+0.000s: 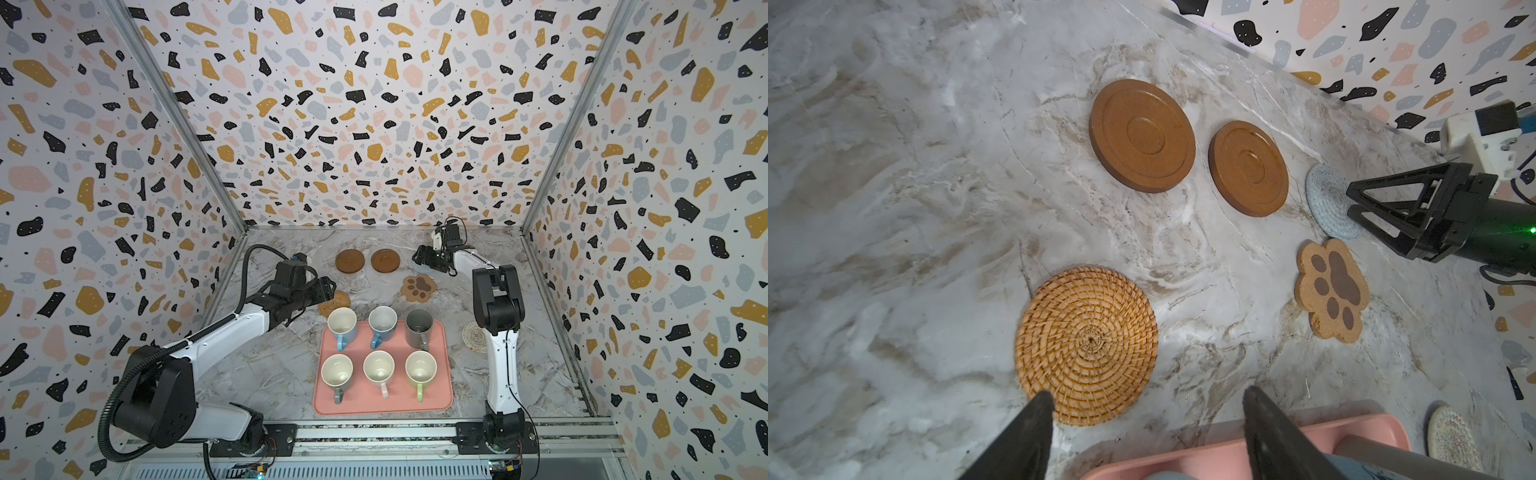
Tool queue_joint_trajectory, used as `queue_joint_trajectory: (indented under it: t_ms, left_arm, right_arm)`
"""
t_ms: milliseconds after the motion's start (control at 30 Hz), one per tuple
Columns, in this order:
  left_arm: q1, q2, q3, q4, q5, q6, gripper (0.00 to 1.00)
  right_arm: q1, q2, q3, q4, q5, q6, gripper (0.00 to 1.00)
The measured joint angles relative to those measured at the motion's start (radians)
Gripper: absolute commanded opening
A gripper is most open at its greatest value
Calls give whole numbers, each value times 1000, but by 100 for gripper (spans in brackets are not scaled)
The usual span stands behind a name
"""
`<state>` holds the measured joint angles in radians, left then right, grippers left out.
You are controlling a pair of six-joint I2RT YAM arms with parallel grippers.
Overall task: Place cups on coasters
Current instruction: Move the coaster to the top-center of the table.
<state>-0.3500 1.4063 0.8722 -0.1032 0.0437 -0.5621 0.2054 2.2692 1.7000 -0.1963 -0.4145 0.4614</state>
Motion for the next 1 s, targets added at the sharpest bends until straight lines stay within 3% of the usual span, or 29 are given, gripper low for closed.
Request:
queue_joint_trajectory:
  t_ms: [500,1000]
  left_arm:
    - [0,0,0,1,0,-2,73]
    - [0,0,0,3,0,-9,73]
  right_arm:
    - [-2,-38,69,-104,-6,-6,85]
    - [-2,-41,-42,-51,-28,-6,85]
